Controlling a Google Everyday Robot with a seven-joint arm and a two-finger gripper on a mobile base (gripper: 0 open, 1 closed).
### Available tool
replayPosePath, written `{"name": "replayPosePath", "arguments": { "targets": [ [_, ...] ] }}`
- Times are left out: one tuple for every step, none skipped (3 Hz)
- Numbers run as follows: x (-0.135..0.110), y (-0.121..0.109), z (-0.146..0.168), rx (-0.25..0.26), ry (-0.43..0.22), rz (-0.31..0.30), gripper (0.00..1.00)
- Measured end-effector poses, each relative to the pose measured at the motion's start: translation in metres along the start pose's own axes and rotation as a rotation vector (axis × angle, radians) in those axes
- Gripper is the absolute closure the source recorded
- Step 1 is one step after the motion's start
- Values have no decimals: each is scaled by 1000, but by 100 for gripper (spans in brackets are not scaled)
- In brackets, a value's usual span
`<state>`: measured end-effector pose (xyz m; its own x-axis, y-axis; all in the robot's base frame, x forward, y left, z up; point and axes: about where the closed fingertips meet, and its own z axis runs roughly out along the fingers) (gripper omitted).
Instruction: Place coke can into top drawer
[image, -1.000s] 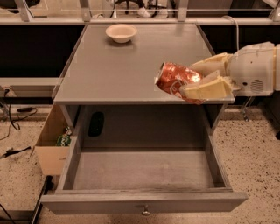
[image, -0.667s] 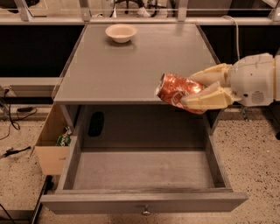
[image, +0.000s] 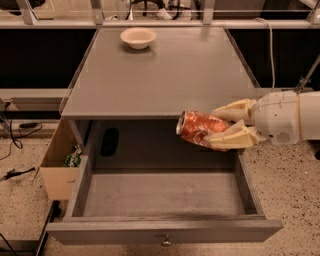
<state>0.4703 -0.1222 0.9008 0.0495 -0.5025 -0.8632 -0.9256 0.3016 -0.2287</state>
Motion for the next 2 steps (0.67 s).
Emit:
{"name": "replayPosePath", "arguments": {
  "targets": [
    [15, 8, 9, -13, 2, -9, 100],
    [35, 21, 22, -46, 35, -43, 100]
  ]
}}
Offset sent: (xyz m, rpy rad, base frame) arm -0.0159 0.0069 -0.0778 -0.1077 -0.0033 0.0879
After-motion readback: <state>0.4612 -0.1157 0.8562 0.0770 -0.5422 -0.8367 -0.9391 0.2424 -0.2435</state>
